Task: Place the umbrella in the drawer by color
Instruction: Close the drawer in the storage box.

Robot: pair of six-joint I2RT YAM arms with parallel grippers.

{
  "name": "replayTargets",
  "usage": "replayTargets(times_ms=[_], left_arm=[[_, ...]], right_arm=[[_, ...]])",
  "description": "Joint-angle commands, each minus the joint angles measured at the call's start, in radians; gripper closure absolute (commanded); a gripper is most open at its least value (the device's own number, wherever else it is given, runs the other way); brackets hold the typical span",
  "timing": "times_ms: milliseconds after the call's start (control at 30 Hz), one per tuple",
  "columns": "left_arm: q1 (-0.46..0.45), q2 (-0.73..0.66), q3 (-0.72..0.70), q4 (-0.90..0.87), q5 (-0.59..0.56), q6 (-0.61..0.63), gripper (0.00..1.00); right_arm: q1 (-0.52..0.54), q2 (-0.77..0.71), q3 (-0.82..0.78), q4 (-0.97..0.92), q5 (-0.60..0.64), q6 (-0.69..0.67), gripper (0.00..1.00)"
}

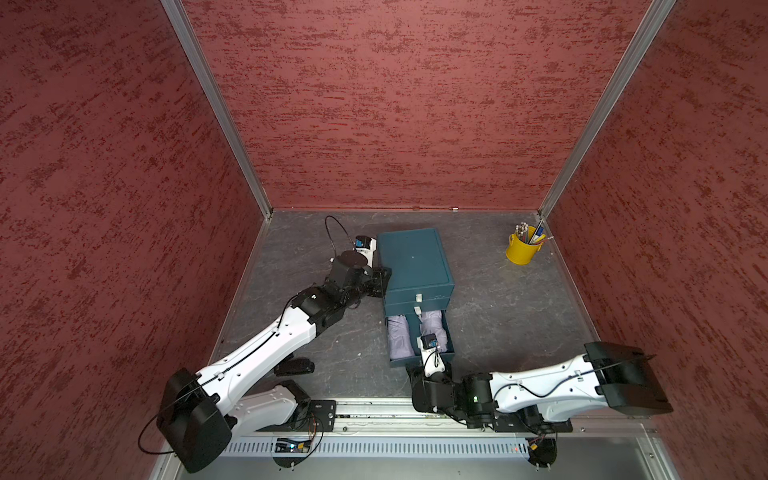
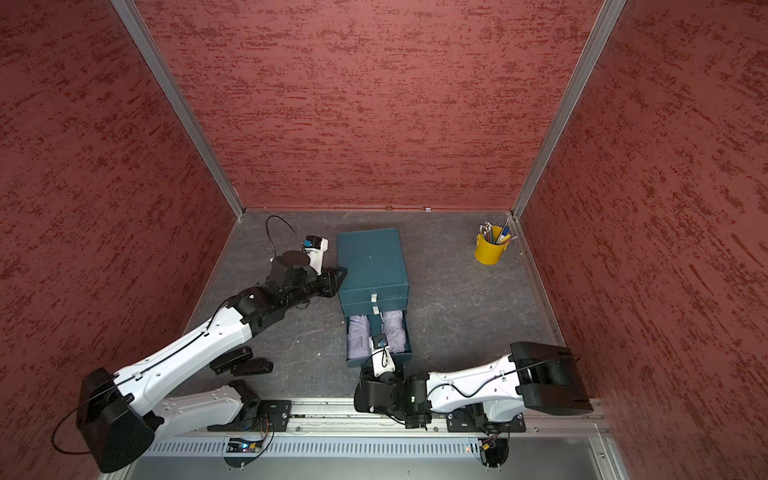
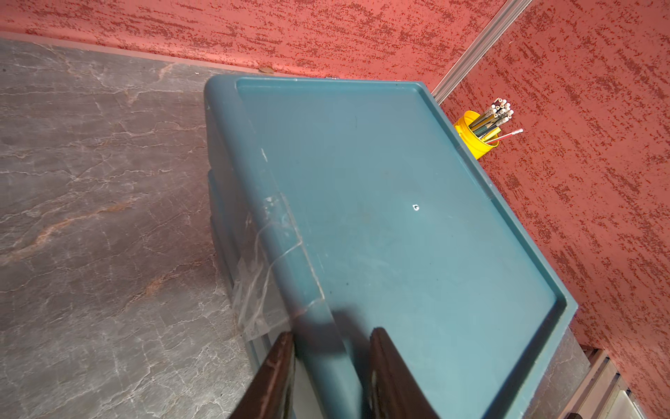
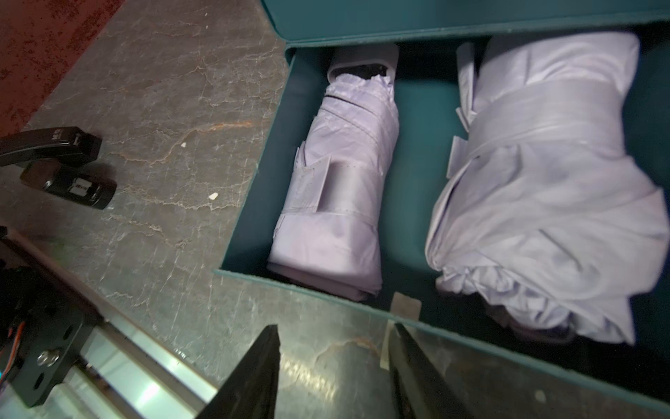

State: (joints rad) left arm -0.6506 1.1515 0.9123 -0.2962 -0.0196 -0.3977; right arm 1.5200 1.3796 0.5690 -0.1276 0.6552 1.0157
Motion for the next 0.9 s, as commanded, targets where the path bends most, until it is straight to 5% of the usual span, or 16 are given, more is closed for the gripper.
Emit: replayTargets(times_ms=[0, 533, 667, 867], left_arm=[[-0.001, 0.032, -0.041, -0.143, 0.032, 0.102, 0.74], [-0.006, 0.084, -0.040, -0.084, 0.073, 0.161, 0.88], [-0.007, 0.109, -0.026, -0.089, 0.065, 0.175, 1.00], [-0.010, 0.131, -0.011, -0.099, 0.065, 0.184, 1.00]], right_arm=[[-0.044, 0.055, -0.036, 0.238, 0.015, -0.104, 0.49], [-0.163, 0.205, -0.086, 0.674, 0.090, -0.326, 0.49], [-0.203, 0.290, -0.089, 0.826, 0.098, -0.419, 0.50], [-0.216, 0.439, -0.110, 1.084, 0.205, -0.518, 0.54]])
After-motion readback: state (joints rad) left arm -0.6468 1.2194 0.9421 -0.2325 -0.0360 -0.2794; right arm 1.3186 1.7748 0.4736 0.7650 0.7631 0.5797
